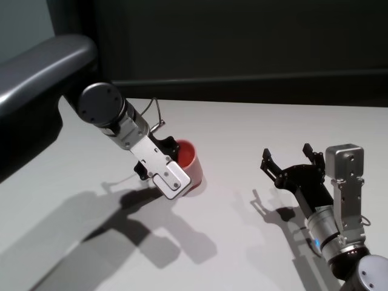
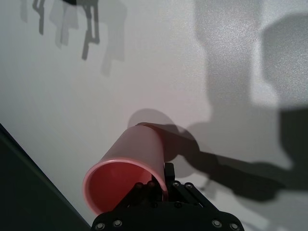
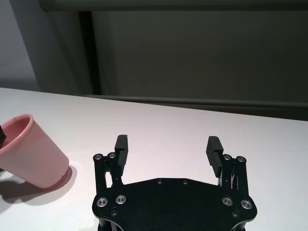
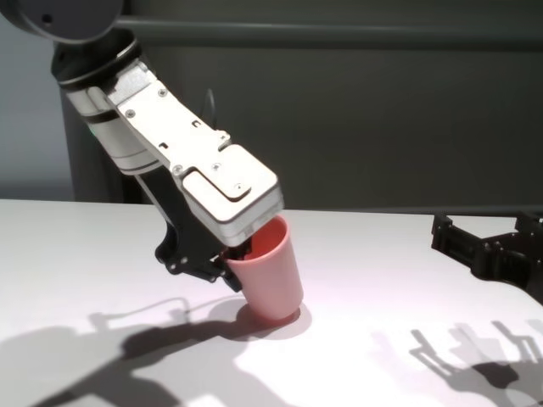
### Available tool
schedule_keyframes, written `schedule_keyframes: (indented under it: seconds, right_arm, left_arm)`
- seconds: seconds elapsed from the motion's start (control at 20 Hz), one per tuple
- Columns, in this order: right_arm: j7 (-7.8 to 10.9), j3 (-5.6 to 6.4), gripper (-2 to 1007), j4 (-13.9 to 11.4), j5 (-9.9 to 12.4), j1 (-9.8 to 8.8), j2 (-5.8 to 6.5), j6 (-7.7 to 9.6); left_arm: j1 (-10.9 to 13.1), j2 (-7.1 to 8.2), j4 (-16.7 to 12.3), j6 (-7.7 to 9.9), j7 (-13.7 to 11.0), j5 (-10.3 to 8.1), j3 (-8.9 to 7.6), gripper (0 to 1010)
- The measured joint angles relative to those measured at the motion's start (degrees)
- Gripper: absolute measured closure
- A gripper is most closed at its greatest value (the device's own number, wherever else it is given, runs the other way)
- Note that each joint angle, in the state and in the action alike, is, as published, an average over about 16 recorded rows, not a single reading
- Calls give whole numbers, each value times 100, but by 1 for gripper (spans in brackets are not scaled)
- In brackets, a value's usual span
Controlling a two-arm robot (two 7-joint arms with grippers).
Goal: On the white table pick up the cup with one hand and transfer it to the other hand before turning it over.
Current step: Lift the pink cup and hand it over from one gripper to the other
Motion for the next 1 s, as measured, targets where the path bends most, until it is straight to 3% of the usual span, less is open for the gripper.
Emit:
schedule_keyframes:
  seconds: [0.3,0.5,0.7,1.0]
  right_arm:
    - [0,0,5,0,0,0,0,0]
    - [0,0,5,0,0,0,0,0]
    - [0,0,5,0,0,0,0,0]
    - [0,0,5,0,0,0,0,0]
  left_arm:
    - [49,58,-47,29,15,-136,-51,967]
    - [152,167,-137,95,71,-407,-173,967]
    - [315,332,-271,212,186,-817,-377,967]
    - [644,634,-495,462,457,-1619,-813,967]
